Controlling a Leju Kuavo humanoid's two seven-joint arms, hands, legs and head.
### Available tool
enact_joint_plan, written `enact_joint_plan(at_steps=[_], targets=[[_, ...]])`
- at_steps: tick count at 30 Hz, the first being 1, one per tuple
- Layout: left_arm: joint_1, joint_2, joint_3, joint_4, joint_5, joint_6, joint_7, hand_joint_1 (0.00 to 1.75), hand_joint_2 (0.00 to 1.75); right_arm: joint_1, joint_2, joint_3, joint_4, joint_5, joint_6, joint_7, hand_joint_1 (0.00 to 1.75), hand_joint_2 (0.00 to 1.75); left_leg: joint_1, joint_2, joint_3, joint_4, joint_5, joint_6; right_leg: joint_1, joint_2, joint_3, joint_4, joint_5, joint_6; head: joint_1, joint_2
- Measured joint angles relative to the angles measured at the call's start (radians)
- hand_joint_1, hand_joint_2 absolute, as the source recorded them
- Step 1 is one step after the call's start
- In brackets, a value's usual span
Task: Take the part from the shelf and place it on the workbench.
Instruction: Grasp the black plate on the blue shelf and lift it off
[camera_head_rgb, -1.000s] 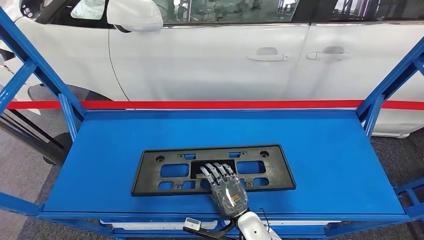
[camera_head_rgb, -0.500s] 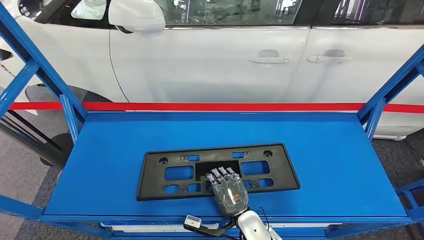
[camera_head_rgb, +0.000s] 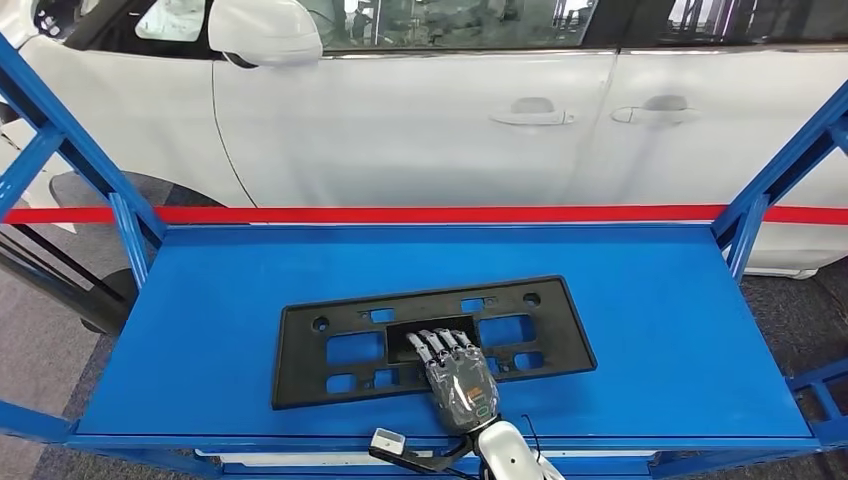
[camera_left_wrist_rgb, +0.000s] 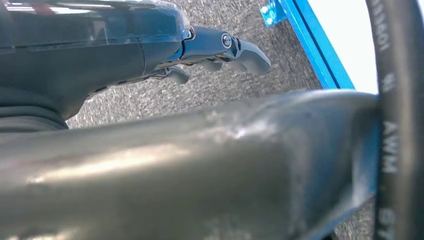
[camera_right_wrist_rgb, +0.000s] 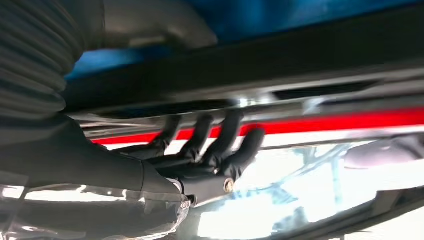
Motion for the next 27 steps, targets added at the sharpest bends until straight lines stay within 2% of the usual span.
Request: enact_joint_plan(at_steps=[2,4,5,6,7,9,11,12,14,16,17,19,20,21,22,23,24,25,26,27], targets=[[0.0,0.0,0.001,0.0,-0.005,0.0,0.0,0.0,0.0,-0.001,0.001,0.0,-0.002,-0.001,-0.007,-0.001,0.0,1.75,0.003,0.0,-0.024,0.06,-0.04,-0.009,-0.004,-0.002,0.007,-0.008,0.002,-0.011,0.0,0.0],[0.001,0.0,0.004,0.0,-0.008,0.0,-0.001,0.0,0.0,-0.001,0.001,0.0,-0.004,0.0,-0.016,-0.002,0.0,1.75,0.004,0.0,-0.082,0.186,-0.101,-0.013,-0.002,-0.003,0.009,-0.008,0.001,-0.017,0.0,0.0],[0.003,0.0,0.007,0.0,-0.009,0.0,-0.001,0.0,0.0,0.0,0.001,0.0,-0.005,0.001,-0.022,-0.003,0.0,1.75,0.004,0.0,-0.109,0.242,-0.12,-0.015,-0.001,-0.003,0.009,-0.008,0.0,-0.018,0.0,0.0],[0.005,0.0,0.01,0.0,-0.01,0.0,-0.001,0.0,0.0,0.001,0.001,0.0,-0.009,0.003,-0.027,-0.004,0.0,1.75,0.004,0.001,-0.124,0.269,-0.121,-0.016,0.0,-0.003,0.009,-0.007,-0.001,-0.019,0.0,0.0],[0.006,0.0,0.013,0.0,-0.01,0.0,-0.001,0.0,0.0,0.003,0.001,0.0,-0.014,0.005,-0.031,-0.004,0.0,1.75,0.005,0.001,-0.122,0.26,-0.104,-0.015,0.0,-0.002,0.01,-0.005,-0.002,-0.019,0.0,0.0],[0.007,0.0,0.017,0.0,-0.012,0.001,-0.002,0.0,0.0,0.007,0.001,0.0,-0.028,0.008,-0.037,-0.006,0.0,1.75,0.004,0.001,-0.068,0.142,-0.032,-0.01,0.0,-0.001,0.015,-0.003,-0.006,-0.016,0.0,0.0],[0.005,0.0,0.019,0.0,-0.012,0.002,-0.004,0.0,0.0,0.011,0.001,0.0,-0.043,0.011,-0.041,-0.007,0.0,1.75,0.001,0.0,-0.016,0.028,0.008,-0.002,0.004,0.001,0.015,0.001,-0.01,-0.008,0.0,0.0],[0.005,0.0,0.02,0.0,-0.013,0.002,-0.005,0.0,0.0,0.013,0.001,0.0,-0.05,0.012,-0.042,-0.008,0.0,1.75,-0.002,0.0,-0.006,0.005,0.011,0.002,0.005,0.001,0.014,0.002,-0.01,-0.003,0.0,0.0],[0.007,0.0,0.023,0.0,-0.013,0.002,-0.006,0.0,0.0,0.019,0.001,0.0,-0.061,0.013,-0.044,-0.009,0.0,1.75,-0.003,-0.001,-0.004,-0.002,0.011,0.012,0.006,0.001,0.013,-0.001,-0.008,0.007,0.0,0.0],[0.009,-0.001,0.024,0.0,-0.013,0.002,-0.007,0.0,0.0,0.024,0.0,0.0,-0.071,0.013,-0.045,-0.009,0.0,1.75,0.001,0.0,-0.003,-0.011,0.018,0.025,0.006,0.001,0.006,0.018,-0.024,0.016,0.0,0.0],[0.01,-0.001,0.025,0.0,-0.013,0.002,-0.007,0.0,0.0,0.026,-0.001,0.0,-0.075,0.013,-0.045,-0.009,0.0,1.75,0.004,0.001,-0.002,-0.015,0.022,0.031,0.005,0.001,-0.011,0.054,-0.047,0.02,0.0,0.0],[0.01,-0.001,0.025,0.0,-0.014,0.002,-0.008,0.0,0.0,0.03,-0.004,0.0,-0.081,0.013,-0.045,-0.009,0.0,1.75,0.004,0.002,-0.003,-0.016,0.023,0.037,0.003,0.001,-0.072,0.179,-0.111,0.025,0.0,0.0],[0.01,-0.001,0.026,0.0,-0.016,0.002,-0.008,0.0,0.0,0.035,-0.006,0.0,-0.082,0.013,-0.045,-0.009,0.0,1.75,0.004,0.003,-0.004,-0.016,0.022,0.037,0.002,0.0,-0.103,0.241,-0.134,0.027,0.0,0.0],[0.01,-0.001,0.026,0.0,-0.018,0.002,-0.008,0.0,0.0,0.04,-0.008,-0.001,-0.084,0.012,-0.045,-0.009,0.0,1.75,0.004,0.002,-0.004,-0.015,0.022,0.037,0.002,0.0,-0.123,0.277,-0.139,0.028,0.0,0.0],[0.011,0.0,0.027,0.0,-0.019,0.002,-0.008,0.0,0.0,0.043,-0.01,-0.003,-0.086,0.012,-0.045,-0.009,0.0,1.75,0.004,0.002,-0.003,-0.014,0.021,0.037,0.001,0.0,-0.124,0.274,-0.123,0.028,0.0,0.0],[0.011,-0.001,0.028,0.0,-0.021,0.002,-0.008,0.0,0.0,0.046,-0.012,-0.005,-0.089,0.012,-0.046,-0.008,0.0,1.75,0.004,0.001,-0.001,-0.013,0.02,0.036,0.0,0.0,-0.105,0.232,-0.091,0.026,0.0,0.0],[0.011,-0.001,0.028,0.0,-0.022,0.003,-0.008,0.0,0.0,0.047,-0.013,-0.009,-0.094,0.012,-0.046,-0.007,0.0,1.75,0.004,0.001,0.001,-0.012,0.017,0.034,0.0,0.0,-0.072,0.163,-0.051,0.024,0.0,0.0],[0.011,-0.001,0.029,0.0,-0.023,0.003,-0.009,0.0,0.0,0.047,-0.013,-0.015,-0.098,0.012,-0.046,-0.006,0.0,1.75,0.002,0.0,0.001,-0.009,0.014,0.03,0.001,-0.001,-0.04,0.094,-0.024,0.021,0.0,0.0],[0.011,-0.001,0.031,0.0,-0.023,0.003,-0.009,0.0,0.0,0.048,-0.014,-0.021,-0.102,0.012,-0.047,-0.005,0.0,1.75,0.0,0.0,0.001,-0.007,0.012,0.025,0.002,-0.001,-0.017,0.043,-0.006,0.017,0.0,0.0],[0.011,-0.001,0.033,0.0,-0.024,0.003,-0.009,0.0,0.0,0.05,-0.015,-0.028,-0.107,0.013,-0.047,-0.003,0.0,1.75,-0.002,-0.001,0.0,-0.006,0.01,0.02,0.004,0.0,-0.005,0.014,-0.001,0.014,0.0,0.0]])
